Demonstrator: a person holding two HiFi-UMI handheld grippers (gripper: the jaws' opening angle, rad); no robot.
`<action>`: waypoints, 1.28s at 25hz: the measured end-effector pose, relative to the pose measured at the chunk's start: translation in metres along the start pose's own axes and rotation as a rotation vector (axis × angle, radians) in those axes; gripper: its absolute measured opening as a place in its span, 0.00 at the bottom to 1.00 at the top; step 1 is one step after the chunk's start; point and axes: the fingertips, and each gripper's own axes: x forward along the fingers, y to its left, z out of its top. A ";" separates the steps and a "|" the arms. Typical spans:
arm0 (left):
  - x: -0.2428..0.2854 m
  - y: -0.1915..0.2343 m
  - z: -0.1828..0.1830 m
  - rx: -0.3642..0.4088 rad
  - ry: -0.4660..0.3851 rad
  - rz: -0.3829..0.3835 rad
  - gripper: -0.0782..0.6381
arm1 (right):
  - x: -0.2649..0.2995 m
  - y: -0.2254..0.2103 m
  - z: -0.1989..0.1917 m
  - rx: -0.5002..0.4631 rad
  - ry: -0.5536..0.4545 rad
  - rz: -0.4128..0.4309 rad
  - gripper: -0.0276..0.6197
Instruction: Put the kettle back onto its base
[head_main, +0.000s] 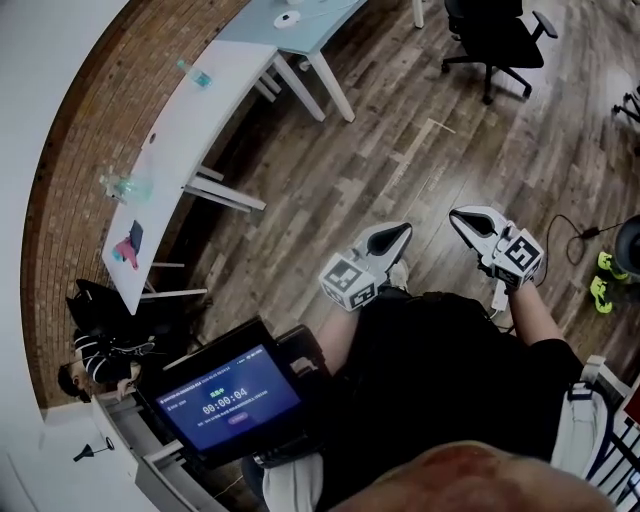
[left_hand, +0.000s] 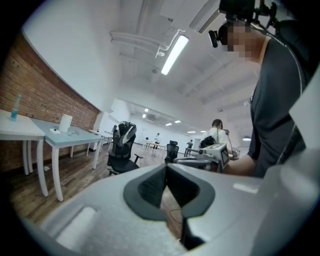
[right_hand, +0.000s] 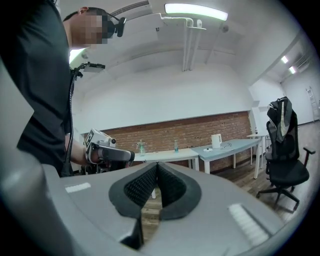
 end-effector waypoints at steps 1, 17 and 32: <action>0.003 0.005 0.003 0.001 -0.002 -0.013 0.11 | 0.005 -0.004 0.003 -0.006 -0.002 -0.006 0.05; 0.004 0.111 0.032 0.018 0.018 -0.133 0.11 | 0.084 -0.041 0.021 -0.045 -0.004 -0.155 0.05; 0.011 0.143 0.026 -0.043 0.015 -0.182 0.11 | 0.123 -0.044 0.011 -0.147 0.114 -0.153 0.05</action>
